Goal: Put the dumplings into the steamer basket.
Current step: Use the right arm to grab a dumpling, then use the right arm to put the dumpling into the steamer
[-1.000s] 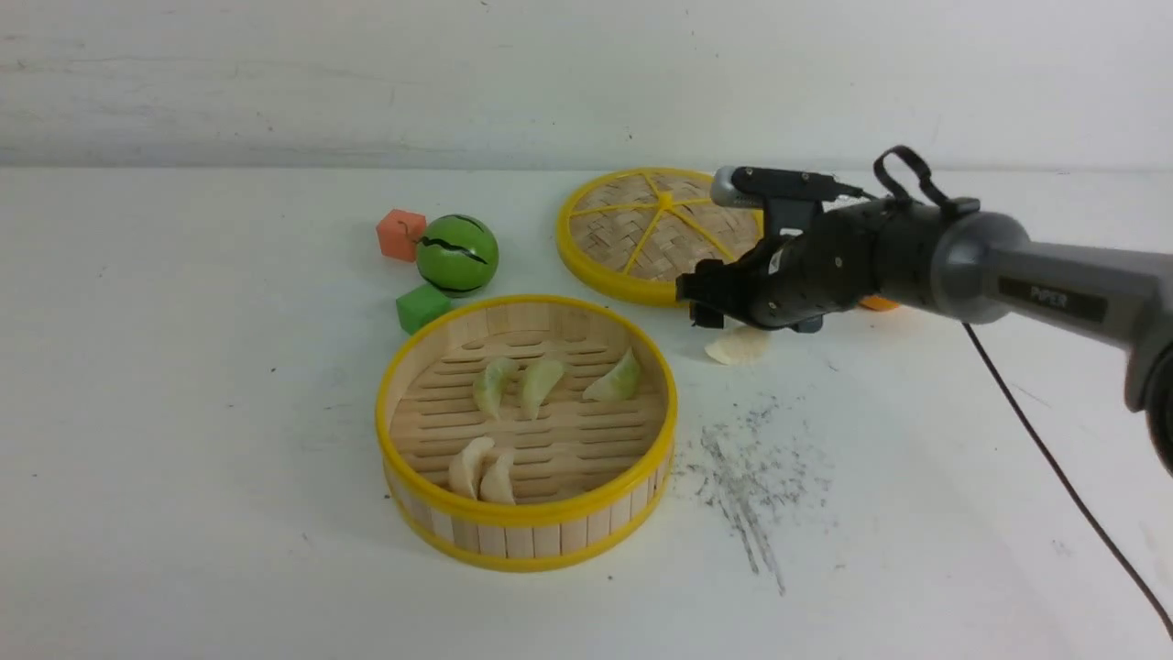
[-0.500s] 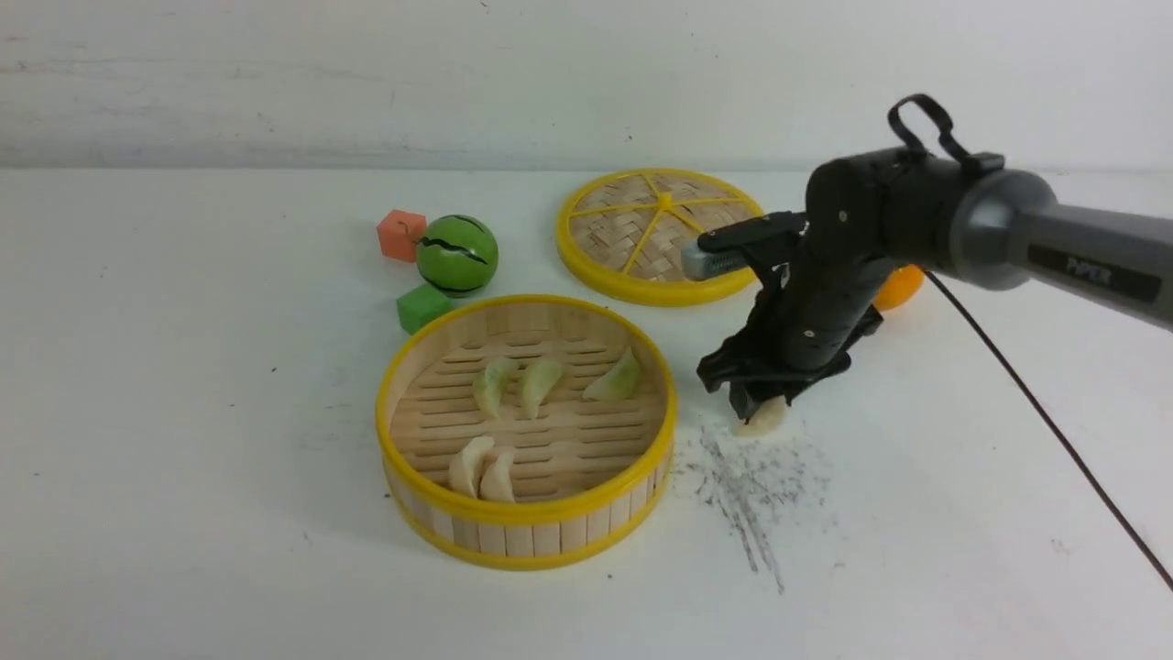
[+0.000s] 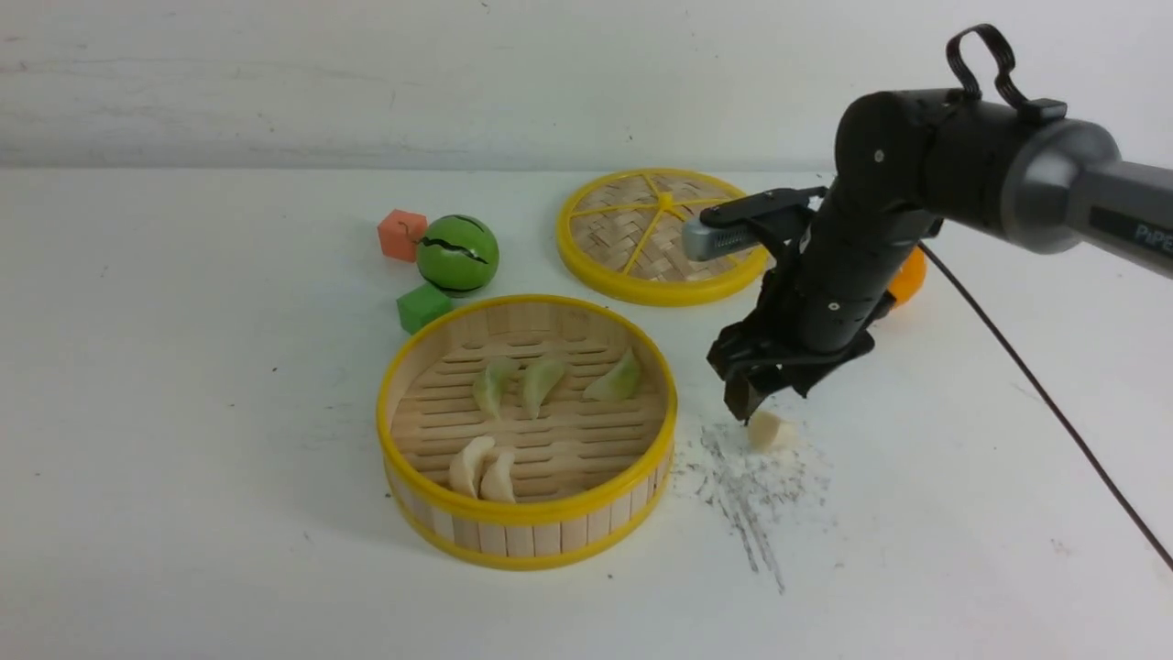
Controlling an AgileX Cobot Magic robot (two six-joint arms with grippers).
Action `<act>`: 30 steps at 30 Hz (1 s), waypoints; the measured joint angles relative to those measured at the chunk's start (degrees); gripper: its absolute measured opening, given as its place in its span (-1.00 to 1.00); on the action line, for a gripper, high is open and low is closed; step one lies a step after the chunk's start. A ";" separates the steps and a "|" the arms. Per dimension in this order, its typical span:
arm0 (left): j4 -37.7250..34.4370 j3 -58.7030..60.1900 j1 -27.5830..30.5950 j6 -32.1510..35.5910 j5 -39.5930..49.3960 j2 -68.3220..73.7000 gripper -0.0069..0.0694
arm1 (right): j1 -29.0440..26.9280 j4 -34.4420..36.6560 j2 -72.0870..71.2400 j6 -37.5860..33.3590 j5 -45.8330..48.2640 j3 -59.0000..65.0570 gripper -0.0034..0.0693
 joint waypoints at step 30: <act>0.00 0.00 0.00 0.00 0.00 0.00 -0.60 | 0.10 -0.32 1.73 14.23 -0.80 0.00 -0.12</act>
